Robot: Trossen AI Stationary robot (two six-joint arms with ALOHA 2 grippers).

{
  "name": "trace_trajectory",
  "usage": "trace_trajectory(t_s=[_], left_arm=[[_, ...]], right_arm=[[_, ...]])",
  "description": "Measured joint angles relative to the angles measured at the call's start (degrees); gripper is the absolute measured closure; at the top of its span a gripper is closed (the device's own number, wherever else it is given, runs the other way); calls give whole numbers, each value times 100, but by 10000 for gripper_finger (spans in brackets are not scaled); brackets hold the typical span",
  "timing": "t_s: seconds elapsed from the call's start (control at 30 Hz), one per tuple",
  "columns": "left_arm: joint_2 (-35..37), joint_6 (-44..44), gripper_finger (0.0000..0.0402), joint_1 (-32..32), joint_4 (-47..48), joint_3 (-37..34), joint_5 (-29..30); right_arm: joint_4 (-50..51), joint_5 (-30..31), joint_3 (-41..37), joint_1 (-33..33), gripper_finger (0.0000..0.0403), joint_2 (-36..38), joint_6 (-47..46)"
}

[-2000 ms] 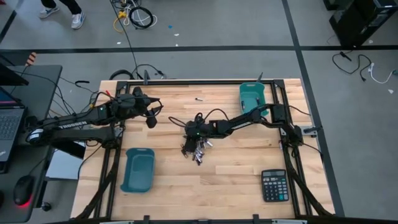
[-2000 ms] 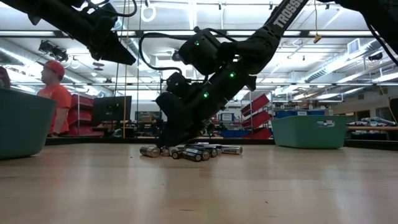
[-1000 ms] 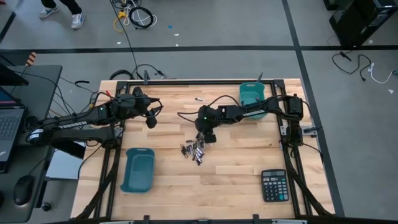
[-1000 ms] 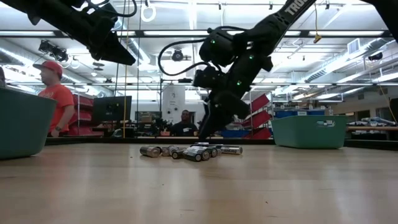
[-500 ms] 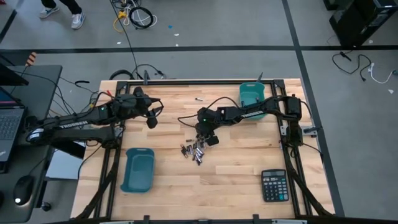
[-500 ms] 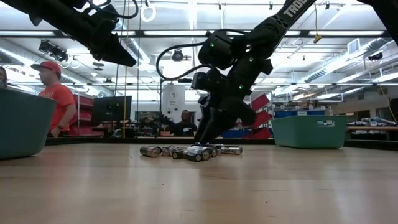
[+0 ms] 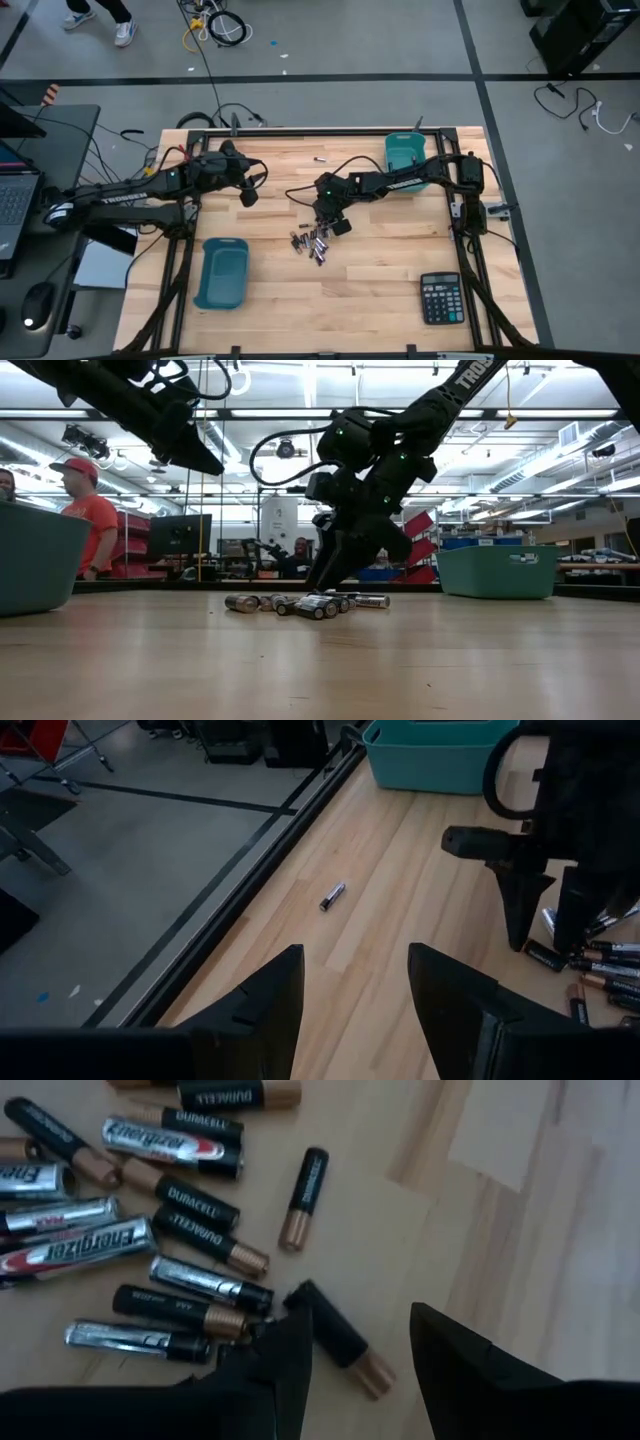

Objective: Sort batteries
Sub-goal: Put the black battery into the green bin

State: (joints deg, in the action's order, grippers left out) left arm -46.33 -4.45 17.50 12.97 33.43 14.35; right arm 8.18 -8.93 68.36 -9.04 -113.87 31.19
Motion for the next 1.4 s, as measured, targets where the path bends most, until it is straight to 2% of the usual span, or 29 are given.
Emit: trace_trajectory(t_s=[0.5,0.6,0.8,1.07,1.2,1.4], left_arm=[[-76,-108,220,1,-98,0,0],[-76,-131,220,0,-157,0,2],[-76,-132,220,0,-189,0,1],[-76,-131,220,0,-196,0,0],[-76,-129,220,0,-205,0,0],[-76,-129,220,2,-252,0,0]], right_arm=[[-113,-166,11,-13,257,-288,-324],[-68,-172,11,-20,284,-288,-470],[-70,-162,10,-17,376,-293,-707],[-150,-20,-4,-29,377,-233,-1051],[-76,308,-24,-53,377,-14,-1111],[-20,723,-19,-192,371,529,-2015]])
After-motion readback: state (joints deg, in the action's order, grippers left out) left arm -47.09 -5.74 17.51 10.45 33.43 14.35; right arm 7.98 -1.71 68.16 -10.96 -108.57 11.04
